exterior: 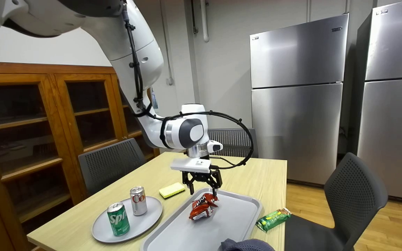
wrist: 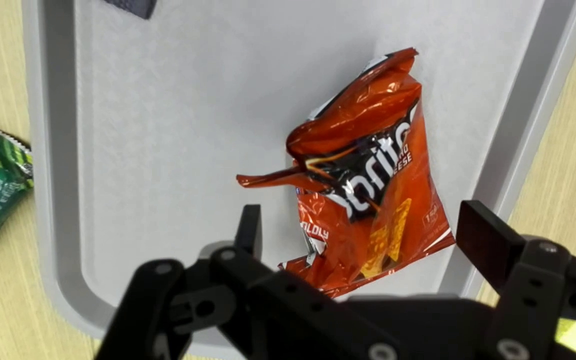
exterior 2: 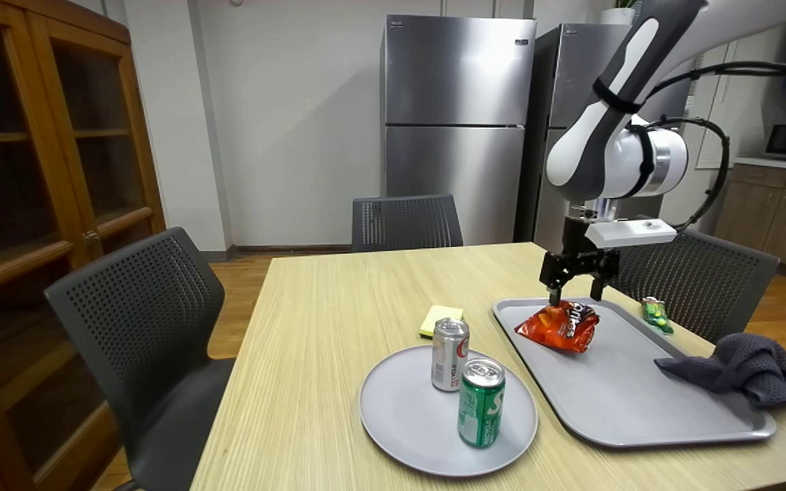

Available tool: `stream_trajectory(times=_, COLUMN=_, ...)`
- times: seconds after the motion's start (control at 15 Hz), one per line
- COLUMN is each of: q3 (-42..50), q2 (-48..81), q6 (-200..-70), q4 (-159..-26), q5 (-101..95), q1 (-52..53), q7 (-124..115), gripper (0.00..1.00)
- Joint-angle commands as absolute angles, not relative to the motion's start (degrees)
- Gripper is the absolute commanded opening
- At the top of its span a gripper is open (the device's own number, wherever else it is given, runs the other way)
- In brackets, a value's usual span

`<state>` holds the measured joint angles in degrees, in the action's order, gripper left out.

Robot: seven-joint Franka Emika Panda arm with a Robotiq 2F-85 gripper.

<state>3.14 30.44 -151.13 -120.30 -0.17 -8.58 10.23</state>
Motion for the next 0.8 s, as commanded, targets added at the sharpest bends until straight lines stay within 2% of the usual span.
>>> stream_trajectory(times=0.0, q3=2.8, q2=31.1, q6=-152.0, q4=-120.1, q5=-0.8, q1=-8.9, q7=10.7, gripper=1.0)
stream_trajectory(times=0.73, q3=2.8, q2=32.3, q6=-152.3, q4=-120.3, q5=-1.2, q1=-8.7, q7=10.7, gripper=1.0)
